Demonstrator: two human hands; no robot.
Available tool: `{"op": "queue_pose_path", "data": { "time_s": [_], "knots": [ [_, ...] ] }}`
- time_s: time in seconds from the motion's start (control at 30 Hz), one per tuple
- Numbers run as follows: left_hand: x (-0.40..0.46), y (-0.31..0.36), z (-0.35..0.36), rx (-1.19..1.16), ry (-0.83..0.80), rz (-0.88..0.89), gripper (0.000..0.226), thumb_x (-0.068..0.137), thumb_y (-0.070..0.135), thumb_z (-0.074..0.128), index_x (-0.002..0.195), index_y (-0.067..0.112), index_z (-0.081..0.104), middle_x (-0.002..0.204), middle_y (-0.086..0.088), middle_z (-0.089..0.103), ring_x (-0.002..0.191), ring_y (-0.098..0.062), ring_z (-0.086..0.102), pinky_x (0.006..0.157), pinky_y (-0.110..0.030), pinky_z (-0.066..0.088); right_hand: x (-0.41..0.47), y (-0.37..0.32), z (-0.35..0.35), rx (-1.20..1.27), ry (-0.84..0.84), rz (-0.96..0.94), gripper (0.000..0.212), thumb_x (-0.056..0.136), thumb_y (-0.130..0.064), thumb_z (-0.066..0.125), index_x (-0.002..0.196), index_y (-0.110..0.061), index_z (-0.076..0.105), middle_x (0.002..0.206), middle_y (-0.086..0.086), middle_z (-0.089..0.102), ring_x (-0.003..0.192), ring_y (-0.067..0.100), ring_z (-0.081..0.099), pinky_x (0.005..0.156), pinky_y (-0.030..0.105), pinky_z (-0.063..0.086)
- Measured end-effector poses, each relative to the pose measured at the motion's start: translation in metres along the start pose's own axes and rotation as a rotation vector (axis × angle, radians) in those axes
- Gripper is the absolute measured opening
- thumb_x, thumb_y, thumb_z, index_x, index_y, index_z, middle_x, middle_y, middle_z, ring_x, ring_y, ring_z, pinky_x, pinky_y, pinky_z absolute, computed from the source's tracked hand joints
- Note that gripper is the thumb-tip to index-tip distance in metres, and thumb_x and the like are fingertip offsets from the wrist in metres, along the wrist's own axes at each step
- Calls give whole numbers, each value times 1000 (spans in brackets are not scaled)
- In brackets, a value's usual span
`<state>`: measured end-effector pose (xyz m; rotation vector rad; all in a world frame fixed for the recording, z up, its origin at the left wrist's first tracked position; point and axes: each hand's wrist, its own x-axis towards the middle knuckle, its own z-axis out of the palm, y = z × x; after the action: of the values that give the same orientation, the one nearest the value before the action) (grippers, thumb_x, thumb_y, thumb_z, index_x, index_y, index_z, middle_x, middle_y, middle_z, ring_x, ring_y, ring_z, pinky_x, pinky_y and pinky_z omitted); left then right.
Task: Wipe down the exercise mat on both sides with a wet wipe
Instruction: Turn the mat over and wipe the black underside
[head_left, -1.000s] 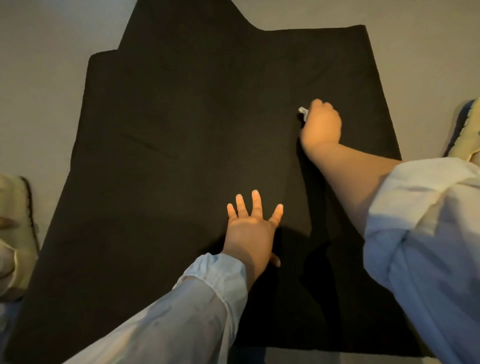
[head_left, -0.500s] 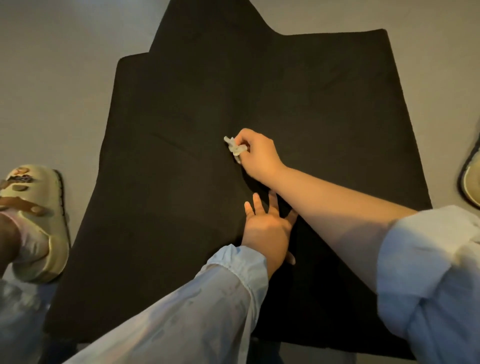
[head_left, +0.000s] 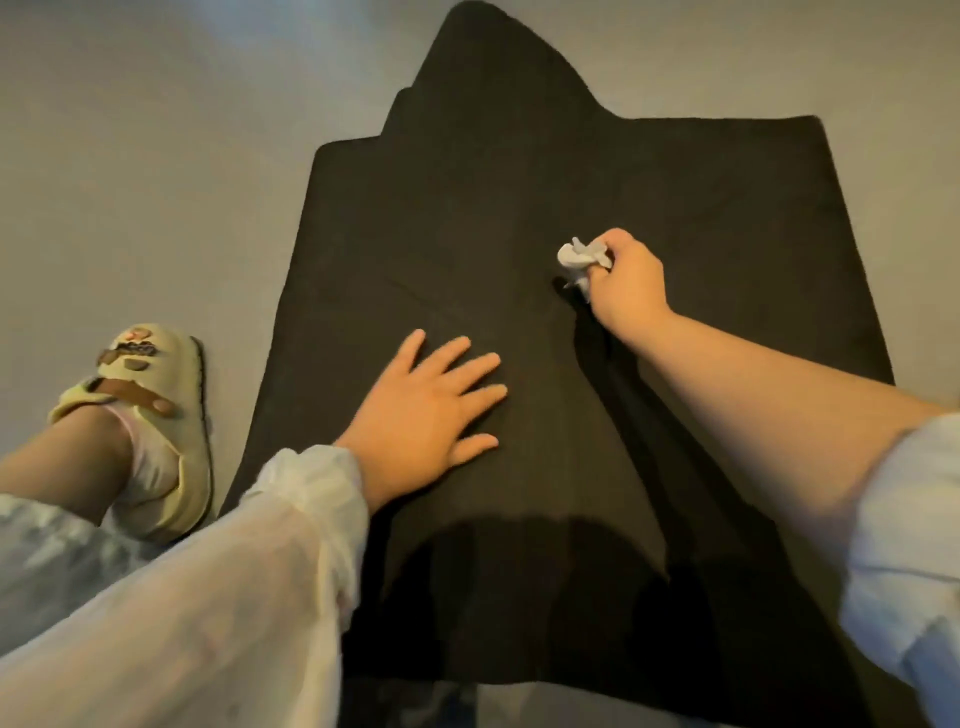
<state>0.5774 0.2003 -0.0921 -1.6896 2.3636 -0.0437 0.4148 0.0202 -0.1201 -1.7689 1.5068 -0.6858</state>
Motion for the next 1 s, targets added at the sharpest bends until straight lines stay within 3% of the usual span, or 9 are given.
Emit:
{"op": "queue_pose_path", "data": {
  "time_s": [0.07, 0.13, 0.33, 0.53, 0.67, 0.73, 0.87, 0.93, 1.0],
  "knots": [
    [-19, -17, 14, -161, 140, -146, 46, 92, 42, 49, 131, 19, 55, 140, -6, 49, 132, -29, 43, 109, -49, 22, 5, -5, 13, -25, 5, 8, 13, 92, -10, 52, 103, -11, 58, 111, 13, 57, 95, 26, 55, 70, 26, 35],
    [-24, -13, 33, -242, 137, -225, 43, 93, 29, 54, 132, 14, 53, 140, -9, 48, 132, -30, 42, 110, -46, 21, 5, -10, 25, -34, -36, -22, 15, 93, -9, 49, 104, -11, 58, 111, 13, 56, 97, 26, 54, 71, 26, 34],
    [-21, -10, 54, -292, 188, -262, 49, 89, 31, 33, 126, 13, 59, 134, -9, 55, 125, -31, 50, 106, -49, 29, -24, -16, 42, -145, -237, -205, 20, 91, -1, 45, 95, -16, 58, 104, 7, 58, 95, 24, 54, 76, 29, 40],
    [-21, -10, 56, -310, 202, -262, 49, 87, 28, 32, 126, 15, 59, 134, -8, 55, 126, -30, 49, 106, -49, 28, -130, -6, 27, -274, -682, -611, 19, 84, 3, 53, 97, -4, 65, 100, 13, 62, 98, 28, 55, 87, 32, 41],
    [-21, -10, 57, -302, 208, -261, 45, 89, 24, 38, 128, 15, 57, 136, -8, 53, 128, -29, 47, 107, -49, 28, -161, -2, 10, -276, -903, -669, 26, 86, 2, 51, 103, -10, 66, 105, 7, 62, 100, 16, 53, 87, 15, 36],
    [-20, -10, 57, -301, 209, -259, 47, 88, 25, 35, 128, 14, 57, 136, -9, 53, 128, -30, 47, 107, -49, 28, -153, -3, 5, -186, -772, -676, 27, 77, 7, 48, 96, -2, 66, 96, 15, 62, 93, 23, 57, 83, 18, 35],
    [-21, -9, 58, -310, 218, -257, 50, 87, 27, 31, 128, 13, 58, 135, -9, 53, 127, -30, 48, 107, -50, 28, -84, 3, 7, -209, -218, -443, 25, 75, 10, 46, 93, 0, 62, 93, 19, 56, 89, 33, 54, 74, 24, 33],
    [-21, -9, 59, -313, 222, -256, 49, 86, 24, 33, 128, 14, 57, 135, -9, 53, 127, -30, 48, 107, -50, 28, -53, 12, 11, -256, -96, -276, 23, 82, 6, 45, 97, -3, 60, 100, 17, 54, 93, 33, 53, 72, 22, 30],
    [-22, -10, 60, -321, 233, -255, 50, 86, 23, 33, 128, 14, 58, 135, -9, 54, 127, -30, 48, 106, -50, 28, -46, 19, 23, -292, -91, -221, 20, 85, 4, 44, 99, -2, 58, 103, 19, 54, 95, 34, 52, 72, 23, 30]
  ]
}}
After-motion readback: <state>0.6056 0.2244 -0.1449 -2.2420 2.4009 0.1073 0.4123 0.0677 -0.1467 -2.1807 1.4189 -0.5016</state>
